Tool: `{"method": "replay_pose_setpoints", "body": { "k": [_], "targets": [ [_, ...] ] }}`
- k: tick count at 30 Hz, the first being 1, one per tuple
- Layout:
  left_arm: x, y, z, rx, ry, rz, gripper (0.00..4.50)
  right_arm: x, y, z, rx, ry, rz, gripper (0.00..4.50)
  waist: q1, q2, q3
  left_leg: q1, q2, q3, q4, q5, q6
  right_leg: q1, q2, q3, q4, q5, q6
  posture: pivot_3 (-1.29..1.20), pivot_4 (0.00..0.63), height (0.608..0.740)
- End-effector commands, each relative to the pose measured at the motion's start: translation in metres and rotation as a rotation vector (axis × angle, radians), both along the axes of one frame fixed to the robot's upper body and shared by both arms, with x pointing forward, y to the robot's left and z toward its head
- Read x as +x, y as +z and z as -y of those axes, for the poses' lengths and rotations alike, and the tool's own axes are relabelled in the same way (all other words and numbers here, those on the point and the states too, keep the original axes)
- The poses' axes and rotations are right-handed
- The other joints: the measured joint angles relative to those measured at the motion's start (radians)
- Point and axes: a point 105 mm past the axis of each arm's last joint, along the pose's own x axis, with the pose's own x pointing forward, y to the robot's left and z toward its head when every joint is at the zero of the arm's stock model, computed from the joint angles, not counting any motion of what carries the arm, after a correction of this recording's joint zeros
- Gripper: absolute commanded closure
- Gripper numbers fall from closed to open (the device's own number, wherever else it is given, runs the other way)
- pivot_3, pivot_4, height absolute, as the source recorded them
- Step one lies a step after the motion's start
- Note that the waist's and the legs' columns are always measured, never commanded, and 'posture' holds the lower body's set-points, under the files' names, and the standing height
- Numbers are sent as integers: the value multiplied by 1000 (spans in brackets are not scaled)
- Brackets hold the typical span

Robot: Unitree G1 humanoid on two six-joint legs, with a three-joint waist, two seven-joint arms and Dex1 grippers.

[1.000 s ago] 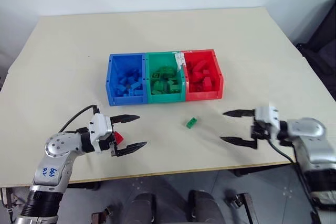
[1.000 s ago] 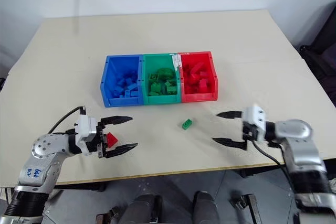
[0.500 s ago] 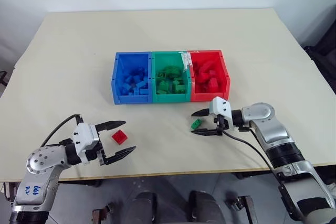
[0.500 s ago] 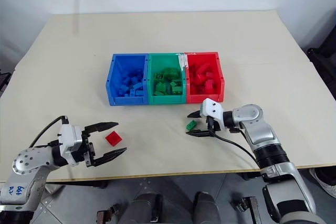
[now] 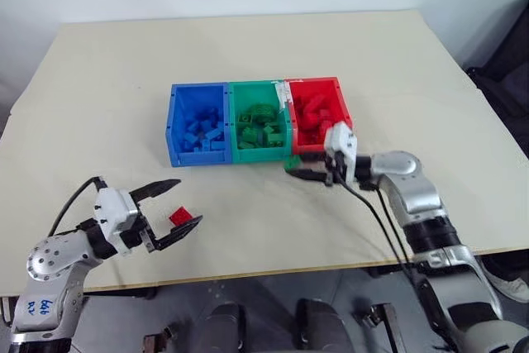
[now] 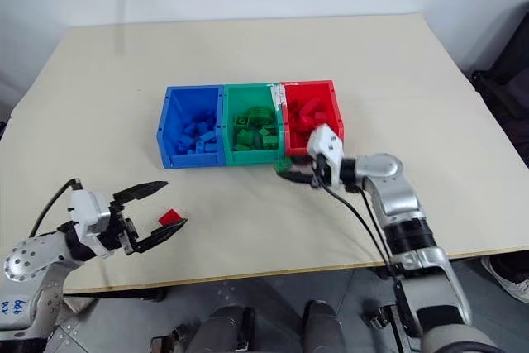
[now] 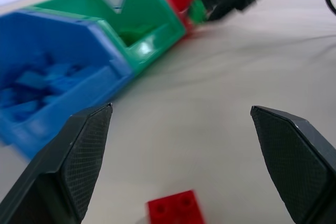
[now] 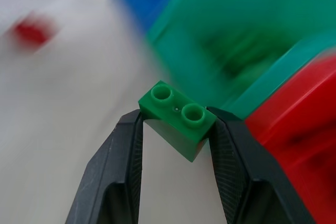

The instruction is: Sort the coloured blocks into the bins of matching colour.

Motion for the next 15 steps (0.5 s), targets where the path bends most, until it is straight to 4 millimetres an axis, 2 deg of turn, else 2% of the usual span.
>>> {"method": "replay_pose_setpoints", "body": {
  "k": [1,3,6,11,15],
  "targets": [
    [-7,4,-5,1,27,29,0,16,25,-7,47,-94,50,3063,-2,0,0,0,0,-1,0,0,0,0,0,0,0,0,0,0,150,740],
    [-9,2,-4,-2,34,25,0,32,28,-13,37,-176,61,3063,-2,0,0,0,-1,-1,-1,0,0,0,0,0,1,0,0,0,150,740],
    [-9,2,0,-6,35,30,0,42,26,-18,29,-201,63,3063,-3,0,0,0,-2,-2,-1,0,0,0,-1,0,1,0,0,0,150,740],
    [-8,4,-1,-7,45,39,0,41,31,-23,51,-168,88,1364,-8,0,0,0,-1,-1,-2,0,0,-1,0,0,1,0,0,0,150,740],
    [-9,6,-8,-10,69,42,0,17,36,-23,70,-10,131,14,-6,0,0,0,-1,0,-2,0,0,-2,0,1,1,0,0,0,150,740]
  ]
}}
